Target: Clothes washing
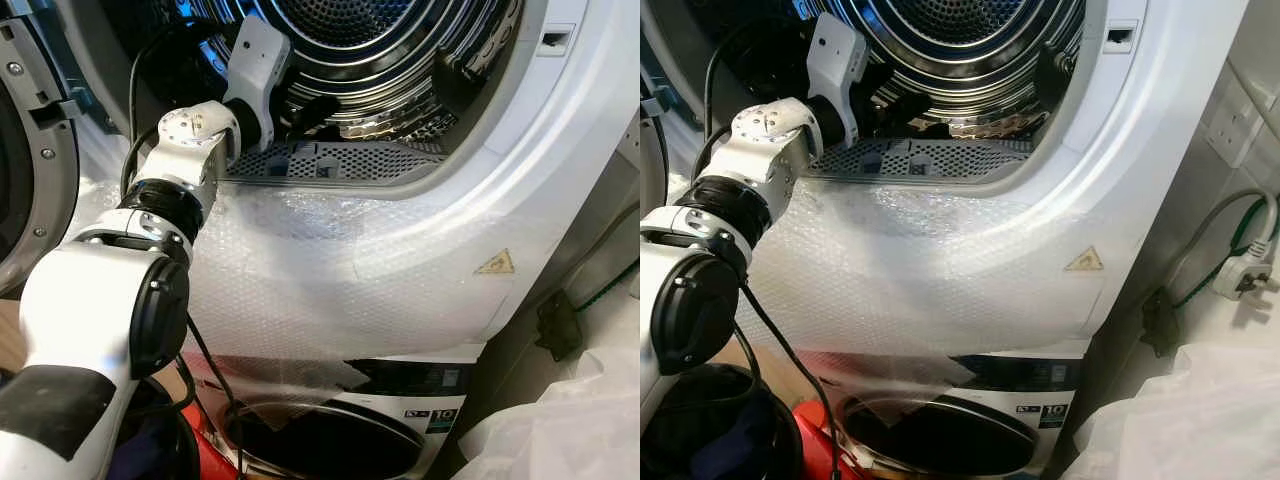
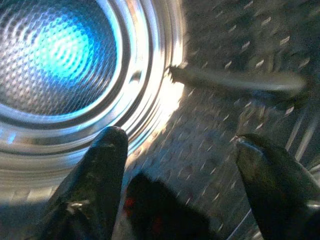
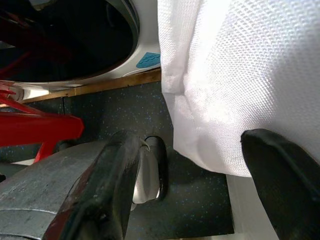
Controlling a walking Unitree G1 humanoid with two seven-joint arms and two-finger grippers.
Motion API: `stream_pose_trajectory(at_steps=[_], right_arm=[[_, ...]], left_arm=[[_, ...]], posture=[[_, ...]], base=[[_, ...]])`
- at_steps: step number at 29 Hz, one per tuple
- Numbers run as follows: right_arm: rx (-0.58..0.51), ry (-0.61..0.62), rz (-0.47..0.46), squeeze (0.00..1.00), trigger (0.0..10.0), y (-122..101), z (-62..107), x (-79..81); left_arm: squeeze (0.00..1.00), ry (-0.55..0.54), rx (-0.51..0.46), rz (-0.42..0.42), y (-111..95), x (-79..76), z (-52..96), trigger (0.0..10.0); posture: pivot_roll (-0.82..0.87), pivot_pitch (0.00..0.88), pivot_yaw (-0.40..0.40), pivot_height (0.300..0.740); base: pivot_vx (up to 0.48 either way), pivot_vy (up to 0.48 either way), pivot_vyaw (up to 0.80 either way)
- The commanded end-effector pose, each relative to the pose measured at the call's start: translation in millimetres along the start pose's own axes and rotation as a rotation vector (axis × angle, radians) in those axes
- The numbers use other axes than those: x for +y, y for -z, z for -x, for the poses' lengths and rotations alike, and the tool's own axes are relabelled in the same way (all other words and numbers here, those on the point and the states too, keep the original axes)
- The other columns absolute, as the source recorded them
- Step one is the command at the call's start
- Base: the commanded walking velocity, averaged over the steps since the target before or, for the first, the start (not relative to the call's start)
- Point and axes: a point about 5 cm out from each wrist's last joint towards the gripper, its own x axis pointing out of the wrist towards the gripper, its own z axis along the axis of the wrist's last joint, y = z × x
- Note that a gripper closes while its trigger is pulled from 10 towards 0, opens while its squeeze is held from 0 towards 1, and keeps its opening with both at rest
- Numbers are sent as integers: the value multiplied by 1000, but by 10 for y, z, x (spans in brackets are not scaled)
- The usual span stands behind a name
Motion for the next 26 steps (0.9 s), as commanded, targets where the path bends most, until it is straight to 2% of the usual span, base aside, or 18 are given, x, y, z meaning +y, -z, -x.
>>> stream_pose_trajectory(at_steps=[1, 2, 3, 4, 6, 8, 11, 13, 14, 16, 18, 19, 21, 22, 23, 24, 26], right_arm=[[14, -4, -11, 0, 10000, 25, -6, 54], [15, -4, -11, 0, 10000, 24, -9, 63], [19, -13, -9, 0, 10000, 19, -20, 98], [19, -13, -9, 0, 10000, 19, -20, 98], [19, -27, -8, 0, 10000, -16, -47, 159], [15, -49, -1, 0, 10000, -73, -81, 234], [14, -73, 5, 0, 10000, -145, -125, 344], [26, -116, 33, 0, 10000, -208, -168, 511], [26, -116, 33, 0, 10000, -208, -168, 511], [28, -149, 51, 0, 10000, -268, -197, 644], [20, -168, 44, 0, 10000, -346, -224, 768], [17, -180, 43, 0, 10000, -384, -236, 835], [19, -197, 53, 0, 10000, -413, -244, 903], [19, -197, 53, 0, 10000, -413, -244, 903], [23, -211, 68, 0, 10000, -430, -248, 956], [25, -218, 75, 0, 10000, -437, -250, 979], [24, -233, 91, 0, 10000, -473, -257, 1031]], left_arm=[[0, 112, -103, -39, -162, -89, -47, 10000], [0, 140, -123, -38, -168, -117, -49, 10000], [0, 210, -188, -44, -201, -188, -49, 10000], [0, 210, -188, -44, -201, -188, -49, 10000], [0, 261, -259, -54, -250, -235, -34, 10000], [0, 272, -329, -103, -316, -253, 0, 10000], [0, 238, -414, -212, -437, -263, 49, 10000], [0, 157, -489, -263, -565, -241, 147, 10000], [0, 157, -489, -263, -565, -241, 147, 10000], [0, 97, -516, -299, -619, -230, 258, 10000], [0, 65, -535, -289, -594, -291, 426, 10000], [0, 58, -529, -218, -555, -351, 496, 10000], [0, 117, -520, -144, -512, -514, 572, 10000], [0, 117, -520, -144, -512, -514, 572, 10000], [0, 173, -509, -91, -490, -644, 646, 10000], [0, 196, -502, -65, -484, -700, 681, 10000], [0, 224, -472, -67, -456, -824, 790, 10000]], posture=[[-241, 17, 66, 740], [-241, 17, 66, 740], [-231, 11, 64, 740], [-231, 11, 64, 740], [-206, 0, 64, 740], [-174, 0, 55, 740], [-122, 0, 59, 740], [-53, 0, 72, 740], [-53, 0, 72, 740], [-12, 0, 78, 740], [5, 0, 85, 740], [32, 0, 87, 740], [71, 0, 81, 740], [71, 0, 81, 740], [96, 0, 76, 740], [96, 0, 76, 740], [121, 0, 72, 740]], base=[[0, 0, 0], [0, 0, 0], [0, 0, 0], [0, 0, 0], [0, 0, 0], [0, 0, 0], [0, 0, 0], [0, 0, 0], [0, 0, 0], [0, 0, 0], [0, 0, 0], [0, 0, 0], [0, 0, 0], [0, 0, 0], [0, 0, 0], [0, 0, 0], [0, 0, 0]])
